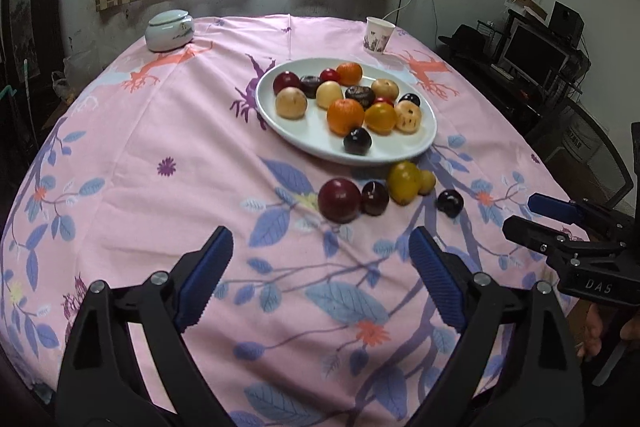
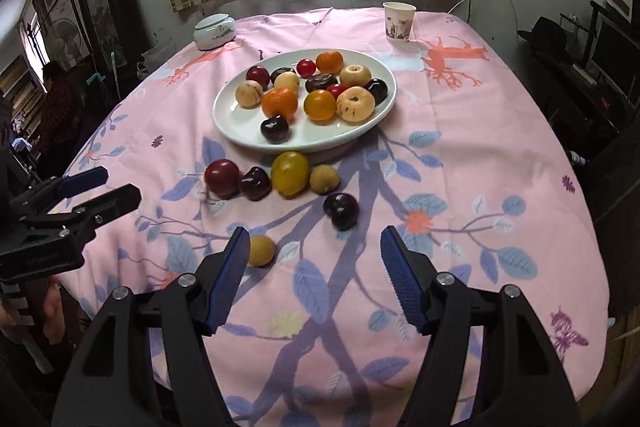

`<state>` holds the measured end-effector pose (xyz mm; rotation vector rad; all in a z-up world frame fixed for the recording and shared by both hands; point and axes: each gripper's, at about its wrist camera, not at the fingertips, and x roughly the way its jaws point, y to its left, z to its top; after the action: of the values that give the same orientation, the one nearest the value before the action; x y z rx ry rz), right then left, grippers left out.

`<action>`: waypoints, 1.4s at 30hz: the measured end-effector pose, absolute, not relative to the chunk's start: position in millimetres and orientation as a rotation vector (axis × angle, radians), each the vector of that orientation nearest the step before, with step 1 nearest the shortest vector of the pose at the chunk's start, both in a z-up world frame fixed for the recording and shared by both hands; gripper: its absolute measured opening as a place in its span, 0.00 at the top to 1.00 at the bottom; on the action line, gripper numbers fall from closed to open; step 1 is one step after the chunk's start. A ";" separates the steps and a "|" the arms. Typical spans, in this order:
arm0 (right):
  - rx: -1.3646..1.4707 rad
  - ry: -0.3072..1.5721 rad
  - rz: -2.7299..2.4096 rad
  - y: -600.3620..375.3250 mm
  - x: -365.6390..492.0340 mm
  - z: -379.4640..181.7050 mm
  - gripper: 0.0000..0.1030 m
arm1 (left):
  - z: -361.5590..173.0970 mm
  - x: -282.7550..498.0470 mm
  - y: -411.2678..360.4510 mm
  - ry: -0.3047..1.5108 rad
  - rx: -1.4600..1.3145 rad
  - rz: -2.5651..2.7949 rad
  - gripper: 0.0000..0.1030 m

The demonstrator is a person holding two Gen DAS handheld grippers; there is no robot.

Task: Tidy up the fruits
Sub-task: 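Grasp the dark plum with the right tool while the left tool grasps the large red plum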

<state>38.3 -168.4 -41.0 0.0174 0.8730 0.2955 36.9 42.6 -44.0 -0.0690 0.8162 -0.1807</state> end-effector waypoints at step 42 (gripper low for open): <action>0.052 0.901 0.277 -187.1 55.0 -71.9 0.70 | -87.5 105.3 23.5 0.905 0.049 -0.181 0.11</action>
<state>55.0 -187.1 -71.9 0.0525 0.9014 0.2768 105.3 23.5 -87.5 0.0488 0.9051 -0.1806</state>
